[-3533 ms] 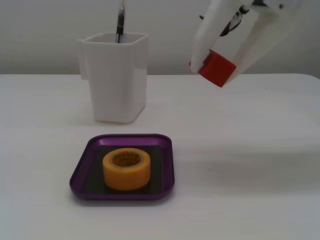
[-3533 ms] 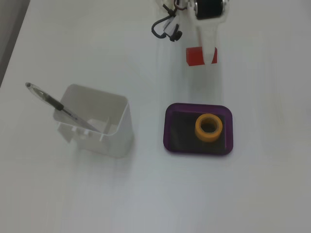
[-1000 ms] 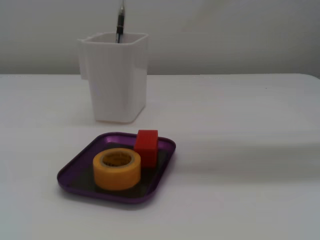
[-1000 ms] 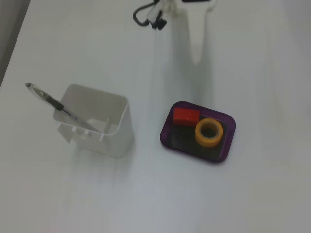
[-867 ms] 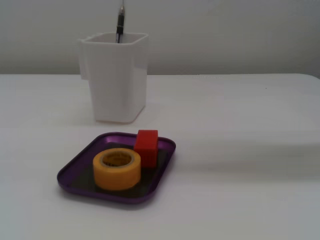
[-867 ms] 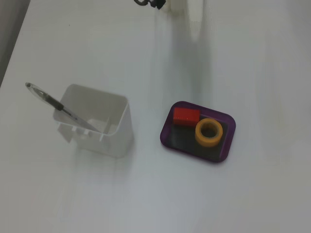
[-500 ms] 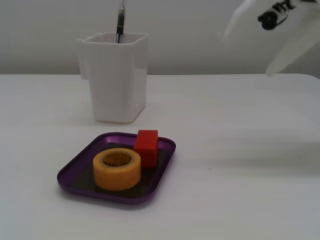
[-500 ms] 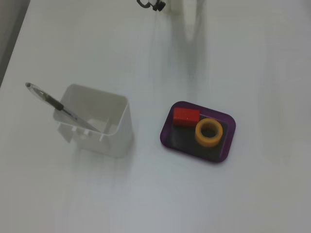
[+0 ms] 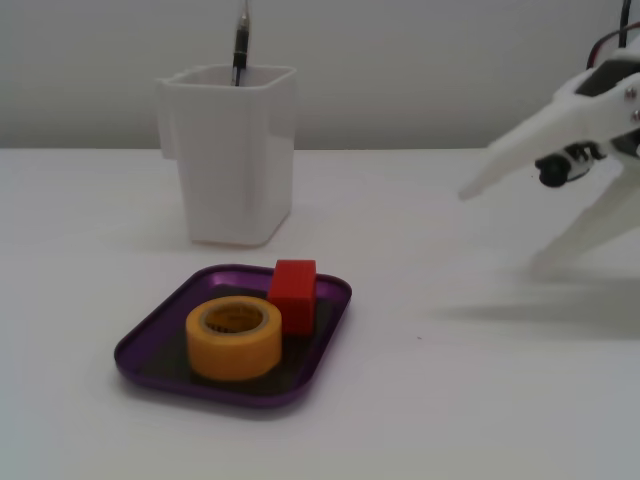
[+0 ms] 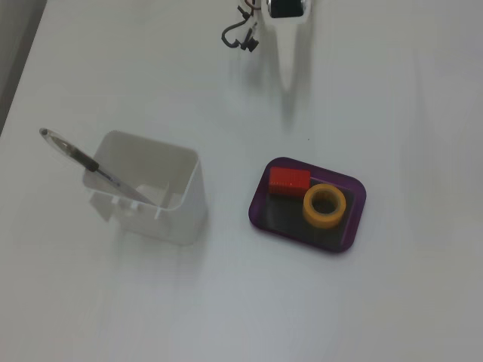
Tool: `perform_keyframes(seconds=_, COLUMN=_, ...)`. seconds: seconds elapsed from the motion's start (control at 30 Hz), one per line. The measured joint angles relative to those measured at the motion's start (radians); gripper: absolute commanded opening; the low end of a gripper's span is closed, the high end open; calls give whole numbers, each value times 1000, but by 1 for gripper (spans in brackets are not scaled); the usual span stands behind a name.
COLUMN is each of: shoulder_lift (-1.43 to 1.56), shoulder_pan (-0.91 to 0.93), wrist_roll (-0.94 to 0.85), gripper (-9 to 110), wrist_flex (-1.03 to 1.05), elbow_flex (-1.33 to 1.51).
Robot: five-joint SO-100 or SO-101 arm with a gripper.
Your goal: Pick up the red cube and place it in the box.
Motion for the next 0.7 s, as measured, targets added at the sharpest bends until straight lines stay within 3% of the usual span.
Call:
perform_keyframes(seconds=0.3, shoulder_lift=17, shoulder_pan=-3, wrist_roll=35, gripper=23, wrist_flex=0, elbow_flex=104)
perform_keyframes(seconds=0.5, shoulder_lift=17, shoulder_pan=-3, wrist_roll=35, gripper=-2, wrist_flex=41, elbow_flex=106)
perform_keyframes(seconds=0.7, shoulder_lift=17, shoulder_pan=-3, wrist_roll=43, gripper=1, wrist_flex=48, elbow_flex=107)
